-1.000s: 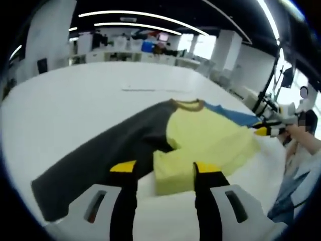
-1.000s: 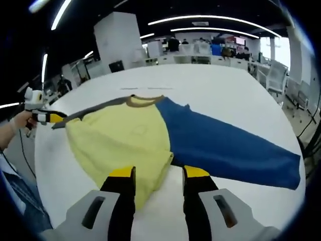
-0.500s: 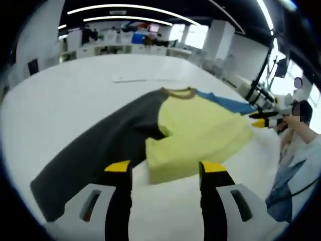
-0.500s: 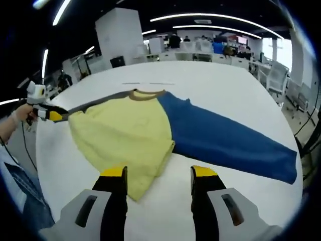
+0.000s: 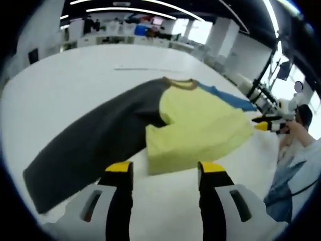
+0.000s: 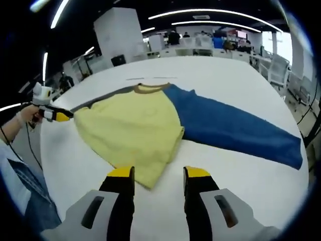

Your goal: Fold the garment on the visible template until the final outline fits inside the template.

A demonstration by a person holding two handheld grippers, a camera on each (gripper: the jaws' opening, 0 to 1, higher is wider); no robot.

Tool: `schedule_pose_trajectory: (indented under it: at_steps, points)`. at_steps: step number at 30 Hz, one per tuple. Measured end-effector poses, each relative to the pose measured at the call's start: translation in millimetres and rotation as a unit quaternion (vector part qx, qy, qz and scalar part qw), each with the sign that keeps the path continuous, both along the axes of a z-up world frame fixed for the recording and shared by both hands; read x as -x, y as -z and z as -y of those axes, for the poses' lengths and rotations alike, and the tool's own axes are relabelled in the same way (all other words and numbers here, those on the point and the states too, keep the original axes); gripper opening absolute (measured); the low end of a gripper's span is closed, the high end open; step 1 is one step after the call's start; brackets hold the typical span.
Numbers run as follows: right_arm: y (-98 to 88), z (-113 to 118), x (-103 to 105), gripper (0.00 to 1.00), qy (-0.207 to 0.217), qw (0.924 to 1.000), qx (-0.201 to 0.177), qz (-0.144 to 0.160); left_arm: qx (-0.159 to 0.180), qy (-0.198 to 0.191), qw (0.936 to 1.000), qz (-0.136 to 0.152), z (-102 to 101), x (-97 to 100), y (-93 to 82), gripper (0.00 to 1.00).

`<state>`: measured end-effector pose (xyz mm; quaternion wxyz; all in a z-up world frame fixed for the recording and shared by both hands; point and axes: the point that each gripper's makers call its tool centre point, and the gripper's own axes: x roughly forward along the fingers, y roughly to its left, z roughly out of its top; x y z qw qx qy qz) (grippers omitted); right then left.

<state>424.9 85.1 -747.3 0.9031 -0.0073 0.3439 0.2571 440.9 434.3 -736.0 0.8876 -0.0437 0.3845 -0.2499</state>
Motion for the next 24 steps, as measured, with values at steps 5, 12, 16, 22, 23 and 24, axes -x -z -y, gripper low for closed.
schedule_pose_trajectory:
  at_steps: [5, 12, 16, 22, 23, 24]
  points:
    - [6.1, -2.6, 5.9, 0.32, 0.003, 0.9999, -0.008, -0.01, 0.004, -0.007, 1.0, -0.004, 0.0, -0.9, 3.1, 0.43]
    - [10.5, -2.8, 11.3, 0.28, 0.003, 0.9997, -0.013, -0.022, -0.003, -0.014, 0.9999, -0.006, -1.3, -2.4, 7.0, 0.41]
    - [11.3, -4.4, 12.3, 0.27, 0.003, 0.9995, -0.017, -0.026, -0.003, -0.018, 0.9997, -0.014, -2.2, -1.9, 10.7, 0.41]
    - [11.9, -9.0, 13.2, 0.24, -0.001, 0.9994, -0.021, -0.028, -0.004, -0.022, 0.9996, -0.017, -3.3, -1.0, 12.5, 0.37]
    - [11.8, -9.4, 13.4, 0.23, -0.002, 0.9993, -0.022, -0.029, -0.003, -0.023, 0.9996, -0.017, -3.4, -1.2, 12.6, 0.35]
    - [11.5, -10.5, 13.8, 0.23, -0.002, 0.9993, -0.024, -0.03, 0.0, -0.024, 0.9996, -0.017, -2.8, -1.0, 12.8, 0.34]
